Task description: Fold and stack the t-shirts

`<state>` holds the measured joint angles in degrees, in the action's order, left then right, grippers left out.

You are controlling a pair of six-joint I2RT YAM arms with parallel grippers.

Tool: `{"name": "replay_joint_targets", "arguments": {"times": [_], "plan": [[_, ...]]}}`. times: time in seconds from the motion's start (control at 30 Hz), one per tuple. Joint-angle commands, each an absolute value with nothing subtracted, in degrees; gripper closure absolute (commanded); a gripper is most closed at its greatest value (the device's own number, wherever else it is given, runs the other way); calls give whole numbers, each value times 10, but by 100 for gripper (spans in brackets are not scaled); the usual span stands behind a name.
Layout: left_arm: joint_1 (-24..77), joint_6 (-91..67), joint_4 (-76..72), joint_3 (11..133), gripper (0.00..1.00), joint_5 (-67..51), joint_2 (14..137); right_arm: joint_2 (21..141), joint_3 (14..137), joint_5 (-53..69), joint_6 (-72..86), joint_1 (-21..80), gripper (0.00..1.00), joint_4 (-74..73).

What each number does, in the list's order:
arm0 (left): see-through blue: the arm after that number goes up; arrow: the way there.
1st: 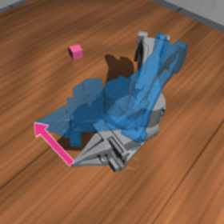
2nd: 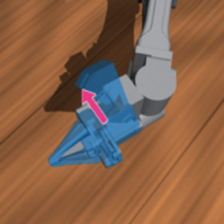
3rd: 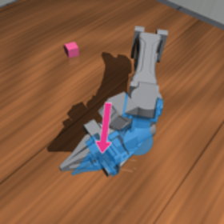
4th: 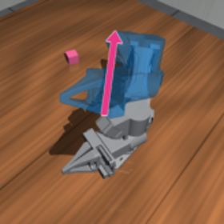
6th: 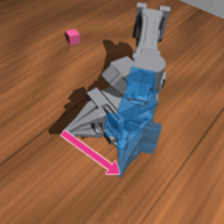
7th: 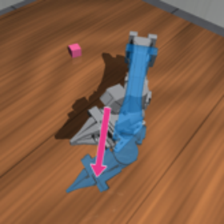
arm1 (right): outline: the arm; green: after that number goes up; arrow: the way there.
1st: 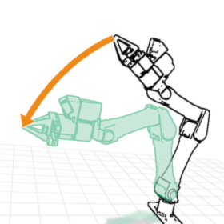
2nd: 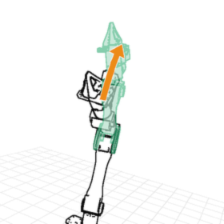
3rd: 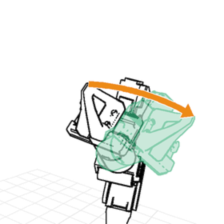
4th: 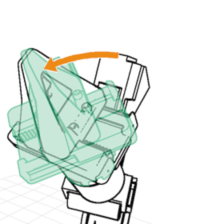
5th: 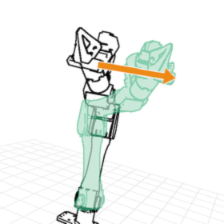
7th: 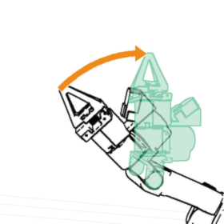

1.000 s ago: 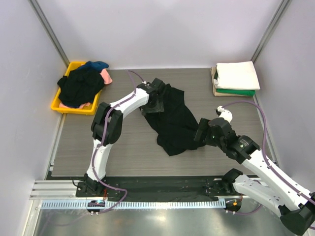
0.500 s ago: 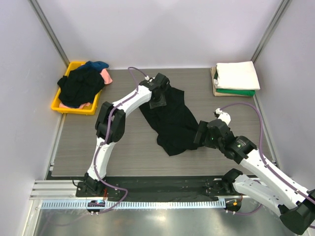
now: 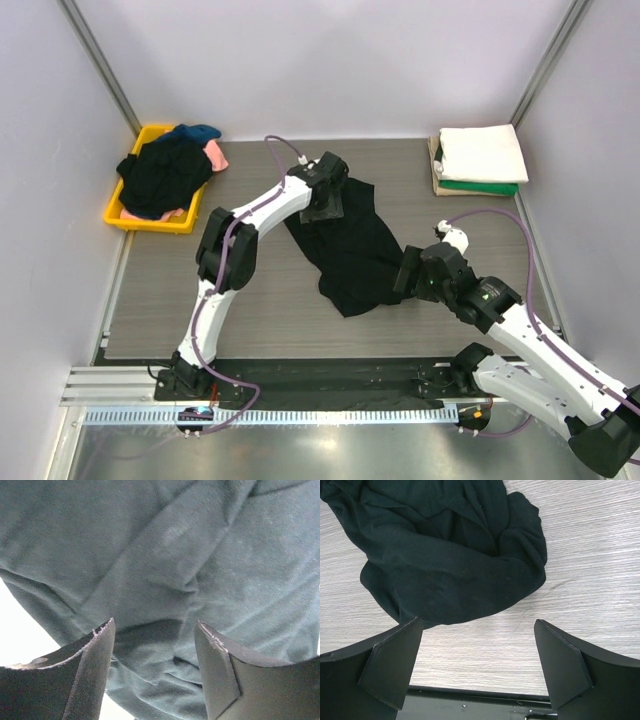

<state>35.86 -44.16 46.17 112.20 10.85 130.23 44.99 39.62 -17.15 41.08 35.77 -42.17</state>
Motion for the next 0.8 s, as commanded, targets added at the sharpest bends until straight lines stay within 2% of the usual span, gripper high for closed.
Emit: {"name": "replay_joint_targets", "arguments": {"times": [0.0,0.23,0.5,0.53,0.6,0.7,0.73,0.77], "plan": [[359,-396,470,1177,34,175,1283,442,399,-165,418,356,0,-406],[354,-323,488,1324,34,178,1378,444,402,-165,415,356,0,-405],[354,-324,476,1333,40,162,1440,445,399,-167,411,356,0,-405],[354,-326,470,1331,46,159,1441,444,398,-168,411,356,0,-404],[354,-327,467,1321,52,159,1443,446,399,-168,411,356,0,-405],[354,-328,457,1310,70,167,1439,450,399,-169,411,355,0,-405],[354,-329,456,1310,84,177,1434,452,398,-170,411,356,0,-403],[354,-328,458,1312,92,182,1431,453,398,-169,411,356,0,-404]]}}
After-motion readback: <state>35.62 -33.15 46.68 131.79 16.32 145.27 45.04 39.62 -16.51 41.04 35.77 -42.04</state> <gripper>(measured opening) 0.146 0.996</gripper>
